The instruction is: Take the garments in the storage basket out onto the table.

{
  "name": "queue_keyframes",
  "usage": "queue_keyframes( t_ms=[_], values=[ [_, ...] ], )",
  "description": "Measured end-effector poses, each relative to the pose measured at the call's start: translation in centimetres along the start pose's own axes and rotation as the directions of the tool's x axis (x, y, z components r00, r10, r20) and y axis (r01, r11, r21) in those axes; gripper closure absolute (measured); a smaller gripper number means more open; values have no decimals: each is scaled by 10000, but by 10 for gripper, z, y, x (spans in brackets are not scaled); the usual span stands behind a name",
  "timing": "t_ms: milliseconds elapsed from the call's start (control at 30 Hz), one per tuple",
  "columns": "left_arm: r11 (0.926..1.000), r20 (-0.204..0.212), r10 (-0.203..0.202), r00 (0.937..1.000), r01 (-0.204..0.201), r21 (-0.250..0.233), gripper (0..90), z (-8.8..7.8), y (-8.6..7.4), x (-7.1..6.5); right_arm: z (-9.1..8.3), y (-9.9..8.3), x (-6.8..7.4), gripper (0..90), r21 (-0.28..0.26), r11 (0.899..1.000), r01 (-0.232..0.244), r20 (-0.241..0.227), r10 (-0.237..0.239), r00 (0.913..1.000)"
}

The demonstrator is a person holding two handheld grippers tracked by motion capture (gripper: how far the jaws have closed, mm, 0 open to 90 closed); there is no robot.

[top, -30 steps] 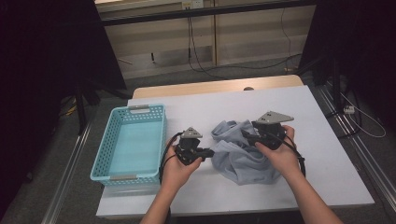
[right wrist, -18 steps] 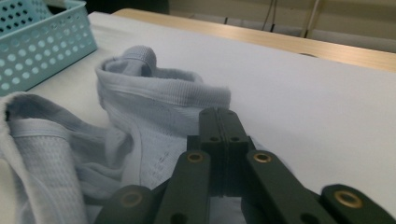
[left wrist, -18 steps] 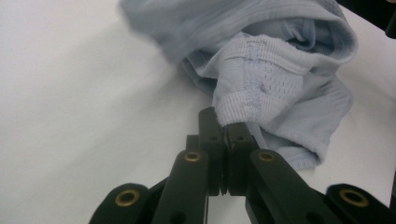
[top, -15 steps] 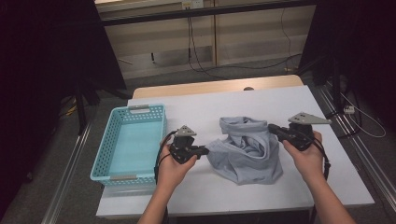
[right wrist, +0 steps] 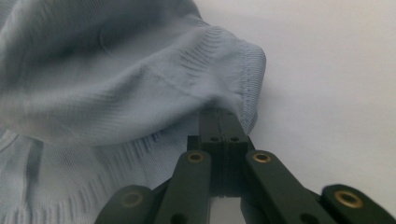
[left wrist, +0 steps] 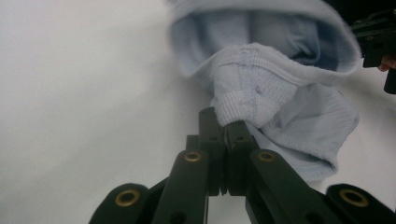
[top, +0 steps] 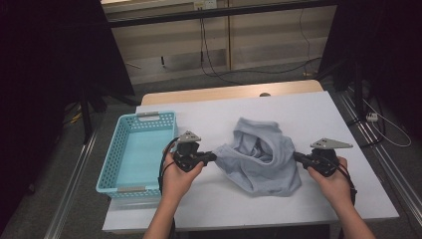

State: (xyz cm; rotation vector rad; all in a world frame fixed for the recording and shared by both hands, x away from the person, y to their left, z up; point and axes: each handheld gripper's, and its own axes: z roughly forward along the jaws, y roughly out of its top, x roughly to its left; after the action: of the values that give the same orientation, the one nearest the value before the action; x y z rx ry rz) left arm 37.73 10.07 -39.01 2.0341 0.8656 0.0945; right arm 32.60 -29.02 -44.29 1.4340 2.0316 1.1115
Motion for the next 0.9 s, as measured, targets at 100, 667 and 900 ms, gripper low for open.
queue_keyframes(
  t_ms=[100, 667, 900],
  values=[
    [10000, 10, -12, 10000, 12, 1, 886, 0, 0, 0, -5, 5, 0, 899, -265, 9996, 100, 80, -98, 9999],
    [10000, 94, -14, 10000, 13, 58, 886, 1, -1, 0, 9, 72, 42, 341, -1160, 9882, 1001, -426, -1056, 9935],
    [10000, 135, -30, 9999, 29, 95, 886, 1, -3, 0, 34, 98, 62, 319, -775, 9857, 1494, -585, -1541, 9863]
  ],
)
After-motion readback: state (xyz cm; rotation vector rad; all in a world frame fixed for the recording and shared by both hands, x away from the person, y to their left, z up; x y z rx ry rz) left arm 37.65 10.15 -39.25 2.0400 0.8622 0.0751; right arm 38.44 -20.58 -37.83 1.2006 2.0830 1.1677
